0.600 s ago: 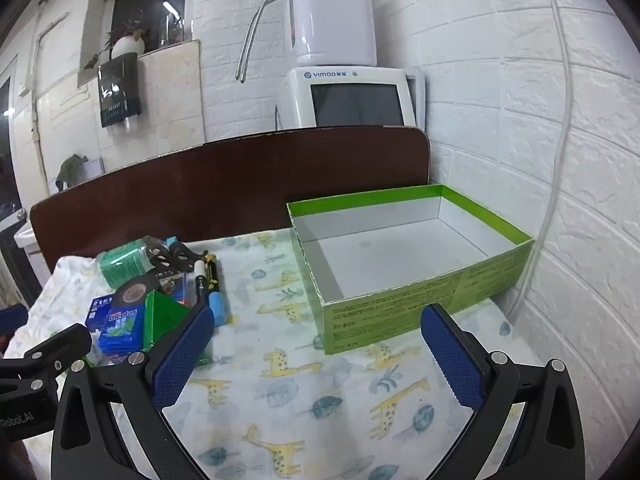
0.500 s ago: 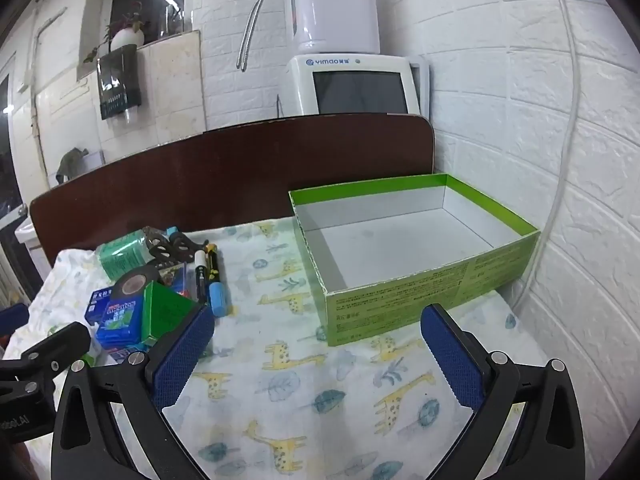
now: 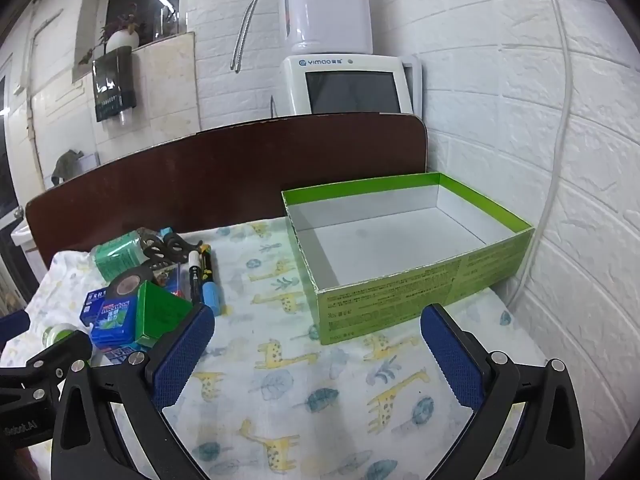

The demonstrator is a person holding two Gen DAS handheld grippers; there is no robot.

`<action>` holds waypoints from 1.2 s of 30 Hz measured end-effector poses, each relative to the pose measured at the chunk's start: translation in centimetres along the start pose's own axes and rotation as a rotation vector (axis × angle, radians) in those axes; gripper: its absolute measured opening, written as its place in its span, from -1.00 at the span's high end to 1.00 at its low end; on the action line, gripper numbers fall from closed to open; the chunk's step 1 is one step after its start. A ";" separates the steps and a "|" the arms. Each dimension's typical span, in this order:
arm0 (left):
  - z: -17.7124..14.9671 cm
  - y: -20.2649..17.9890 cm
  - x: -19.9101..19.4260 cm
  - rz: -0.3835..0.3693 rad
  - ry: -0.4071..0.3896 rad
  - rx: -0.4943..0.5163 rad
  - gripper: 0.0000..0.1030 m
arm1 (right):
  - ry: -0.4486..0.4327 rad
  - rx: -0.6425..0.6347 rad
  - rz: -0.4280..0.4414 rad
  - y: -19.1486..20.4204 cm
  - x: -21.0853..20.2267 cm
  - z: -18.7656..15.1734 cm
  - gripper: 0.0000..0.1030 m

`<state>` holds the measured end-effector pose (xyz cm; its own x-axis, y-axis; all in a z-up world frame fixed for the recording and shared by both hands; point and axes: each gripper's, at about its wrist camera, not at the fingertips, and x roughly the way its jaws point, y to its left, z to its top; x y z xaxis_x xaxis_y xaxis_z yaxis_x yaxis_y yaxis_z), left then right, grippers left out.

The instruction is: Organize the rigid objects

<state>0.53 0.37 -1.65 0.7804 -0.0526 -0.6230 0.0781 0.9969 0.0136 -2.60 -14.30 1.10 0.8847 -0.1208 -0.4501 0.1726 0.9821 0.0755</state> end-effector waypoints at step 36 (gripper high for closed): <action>0.0 -0.1 -0.4 -0.005 -0.011 0.025 -0.98 | 0.008 0.023 0.007 0.0 -0.1 0.1 -1.00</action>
<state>0.23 0.29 -1.42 0.7865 -0.0585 -0.6149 0.0978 0.9947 0.0304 -2.65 -14.33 1.22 0.8824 -0.1128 -0.4568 0.1764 0.9793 0.0991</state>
